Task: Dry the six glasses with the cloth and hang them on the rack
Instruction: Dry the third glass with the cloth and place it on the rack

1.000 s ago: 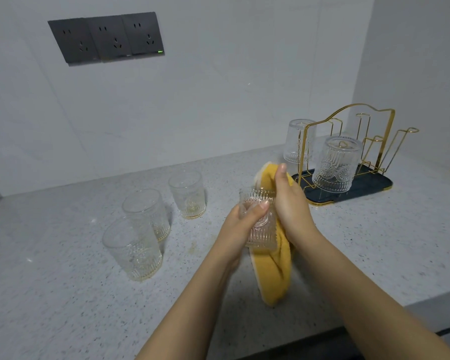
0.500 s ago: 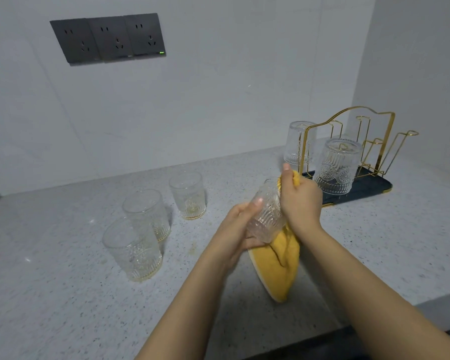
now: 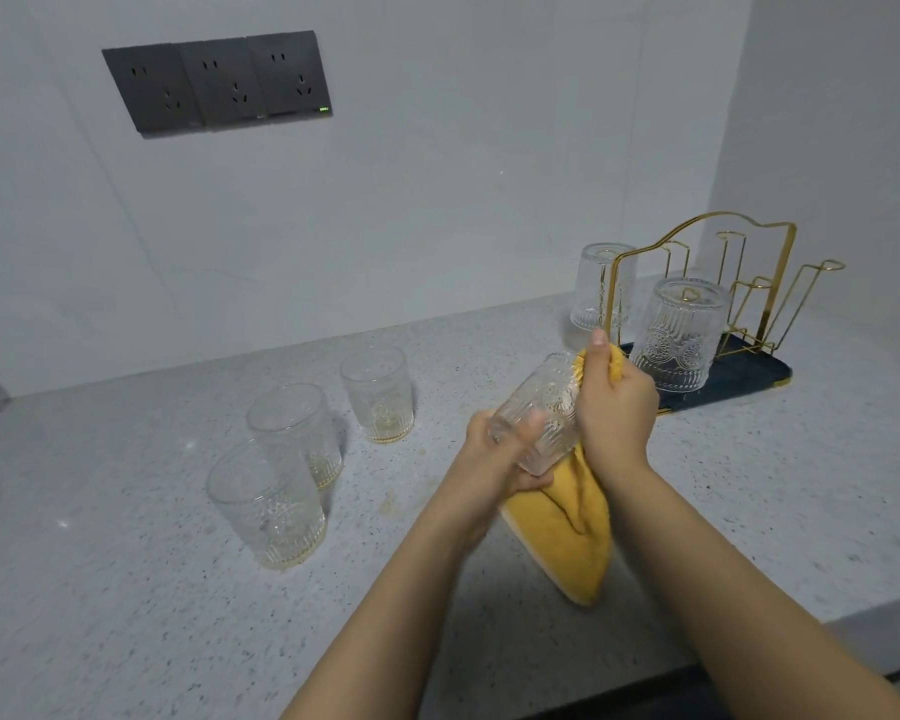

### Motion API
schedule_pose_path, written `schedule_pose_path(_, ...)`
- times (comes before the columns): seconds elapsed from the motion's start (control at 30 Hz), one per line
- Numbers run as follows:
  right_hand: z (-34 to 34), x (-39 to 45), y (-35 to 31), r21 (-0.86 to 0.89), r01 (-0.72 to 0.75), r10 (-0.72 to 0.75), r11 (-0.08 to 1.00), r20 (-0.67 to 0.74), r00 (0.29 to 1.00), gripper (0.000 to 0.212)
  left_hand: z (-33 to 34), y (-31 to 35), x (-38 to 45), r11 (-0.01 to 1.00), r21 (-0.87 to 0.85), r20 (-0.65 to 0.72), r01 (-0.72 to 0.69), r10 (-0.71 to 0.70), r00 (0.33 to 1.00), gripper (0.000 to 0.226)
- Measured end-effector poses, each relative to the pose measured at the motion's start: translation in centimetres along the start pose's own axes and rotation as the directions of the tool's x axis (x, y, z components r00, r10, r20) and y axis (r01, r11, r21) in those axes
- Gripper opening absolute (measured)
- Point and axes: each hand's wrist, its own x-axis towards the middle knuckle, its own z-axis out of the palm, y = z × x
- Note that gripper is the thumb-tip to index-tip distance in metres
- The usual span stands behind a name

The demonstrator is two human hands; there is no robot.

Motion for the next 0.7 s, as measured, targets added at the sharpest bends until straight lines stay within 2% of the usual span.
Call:
schedule_pose_path(0.07,0.2,0.2,0.3,-0.017,-0.061,0.062,0.998,0.014,0.998,0.053,-0.2,-0.9,0.4,0.98,0.155,-0.081,-0.124,0.137,0.987,0.056)
schedule_pose_path(0.1,0.2,0.1,0.4,-0.008,-0.065,0.065,0.998,0.032,0.997,0.052,-0.3,-1.0,0.5,0.971,0.186,-0.105,-0.147,0.169,0.98,0.05)
schedule_pose_path(0.13,0.2,-0.1,0.6,0.012,-0.051,0.05,0.999,0.056,0.997,0.05,-0.6,-1.0,0.6,0.982,0.133,-0.106,-0.136,0.151,0.983,0.045)
schedule_pose_path(0.2,0.2,-0.8,0.7,0.081,-0.001,-0.007,0.997,0.098,0.995,0.047,-0.7,-0.2,0.5,0.991,-0.135,-0.059,-0.001,-0.007,0.998,0.043)
schedule_pose_path(0.23,0.2,-1.1,0.8,0.115,0.022,-0.035,0.993,0.113,0.993,0.046,-0.6,0.4,0.2,0.956,-0.275,-0.01,0.102,-0.108,0.994,0.043)
schedule_pose_path(0.27,0.3,-1.4,1.0,0.14,0.033,-0.05,0.99,0.115,0.992,0.045,-0.7,0.6,0.1,0.923,-0.334,0.02,0.19,-0.195,0.981,0.046)
schedule_pose_path(0.3,0.5,-1.5,1.1,0.156,0.035,-0.052,0.987,0.102,0.993,0.044,-0.7,0.8,-0.1,0.918,-0.316,0.027,0.238,-0.242,0.97,0.051)
schedule_pose_path(0.37,0.7,-1.5,1.4,0.151,0.002,-0.008,0.989,0.04,0.999,0.046,-0.7,0.6,-0.1,0.976,-0.099,-0.026,0.195,-0.198,0.98,0.056)
schedule_pose_path(0.43,1.0,-1.2,1.5,0.117,-0.069,0.07,0.991,-0.005,0.998,0.049,-0.6,0.3,-0.3,0.993,0.114,-0.07,0.03,-0.022,0.997,0.047)
schedule_pose_path(0.5,1.0,-1.0,1.5,0.086,-0.116,0.118,0.99,-0.027,0.993,0.049,-0.5,-0.2,-0.3,0.959,0.266,-0.057,-0.102,0.121,0.991,0.062)
schedule_pose_path(0.57,0.8,-0.9,1.6,0.105,-0.146,0.15,0.984,-0.033,0.988,0.048,-0.5,-0.9,0.1,0.88,0.433,-0.083,-0.197,0.256,0.963,0.071)
schedule_pose_path(0.6,0.7,-0.9,1.5,0.122,-0.143,0.148,0.982,-0.027,0.989,0.048,-0.6,-1.0,0.2,0.885,0.422,-0.098,-0.197,0.26,0.961,0.068)
schedule_pose_path(0.63,0.7,-1.0,1.5,0.14,-0.12,0.123,0.983,-0.017,0.992,0.048,-0.7,-0.8,0.4,0.931,0.325,-0.106,-0.167,0.211,0.972,0.062)
schedule_pose_path(0.67,0.7,-1.3,1.5,0.157,-0.085,0.086,0.984,0.002,0.996,0.048,-0.7,-0.5,0.4,0.986,0.131,-0.094,-0.1,0.113,0.989,0.055)
schedule_pose_path(0.7,0.7,-1.6,1.5,0.17,-0.044,0.041,0.984,0.023,0.999,0.047,-0.8,0.0,0.4,0.995,-0.098,-0.073,0.017,-0.024,0.997,0.049)
